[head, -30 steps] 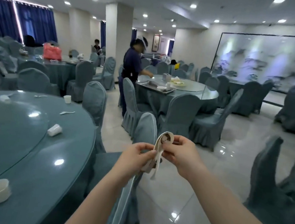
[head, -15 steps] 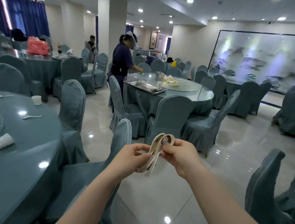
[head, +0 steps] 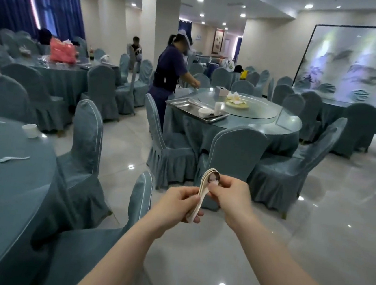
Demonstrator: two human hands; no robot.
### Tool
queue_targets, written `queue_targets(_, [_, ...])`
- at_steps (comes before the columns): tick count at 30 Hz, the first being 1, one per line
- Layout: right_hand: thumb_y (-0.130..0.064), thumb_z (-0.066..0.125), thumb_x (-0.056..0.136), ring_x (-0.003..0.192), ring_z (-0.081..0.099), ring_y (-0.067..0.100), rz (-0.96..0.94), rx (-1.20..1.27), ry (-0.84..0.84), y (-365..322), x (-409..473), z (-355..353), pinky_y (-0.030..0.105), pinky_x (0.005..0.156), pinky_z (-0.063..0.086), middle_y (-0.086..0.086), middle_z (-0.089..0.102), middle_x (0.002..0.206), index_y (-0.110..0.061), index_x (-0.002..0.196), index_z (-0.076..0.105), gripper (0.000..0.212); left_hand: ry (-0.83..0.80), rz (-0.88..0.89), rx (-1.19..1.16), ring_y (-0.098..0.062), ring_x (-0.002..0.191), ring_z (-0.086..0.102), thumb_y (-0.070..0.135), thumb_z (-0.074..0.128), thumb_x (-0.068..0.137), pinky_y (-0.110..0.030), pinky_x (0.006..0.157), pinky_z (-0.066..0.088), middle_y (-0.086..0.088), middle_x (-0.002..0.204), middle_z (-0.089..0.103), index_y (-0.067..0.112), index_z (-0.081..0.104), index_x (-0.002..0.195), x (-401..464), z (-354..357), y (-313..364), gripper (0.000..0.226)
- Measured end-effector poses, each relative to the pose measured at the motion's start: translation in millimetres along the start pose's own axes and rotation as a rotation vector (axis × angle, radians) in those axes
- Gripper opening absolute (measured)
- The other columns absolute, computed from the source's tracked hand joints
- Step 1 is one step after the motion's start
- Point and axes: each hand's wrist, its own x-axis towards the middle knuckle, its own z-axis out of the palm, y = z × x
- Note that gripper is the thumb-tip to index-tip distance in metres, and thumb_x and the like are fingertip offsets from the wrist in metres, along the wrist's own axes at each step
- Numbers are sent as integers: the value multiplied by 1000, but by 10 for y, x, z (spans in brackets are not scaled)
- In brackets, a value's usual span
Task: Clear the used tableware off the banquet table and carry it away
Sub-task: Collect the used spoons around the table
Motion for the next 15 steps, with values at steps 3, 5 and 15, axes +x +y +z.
queue_targets(3, [2,65,81,60,63,8,-8,14,-48,78,677,-12,18,57,51,-1,66,68,-18,84,73,22,74,-2,58,-11,61,67,24,49,98,-21,63,54,-3,74,72,32,66,94,589,50,9,18])
queue_targets(5, [0,67,81,67,68,10,-4,10,-109,110,1137,-13,20,59,52,0,70,77,-19,92,72,22,133,-6,115,-10,62,68,22,55,95,-21,62,54,-1,74,73,32,64,90,998,59,21,15])
queue_targets(15, [-5,66,85,68,66,15,109,18,-572,97,2836,544,17,54,50,10,71,88,-10,102,67,18,525,-204,87,-12,60,68,17,53,96,-21,58,52,-4,72,74,24,61,108,2295,-402,-15,16])
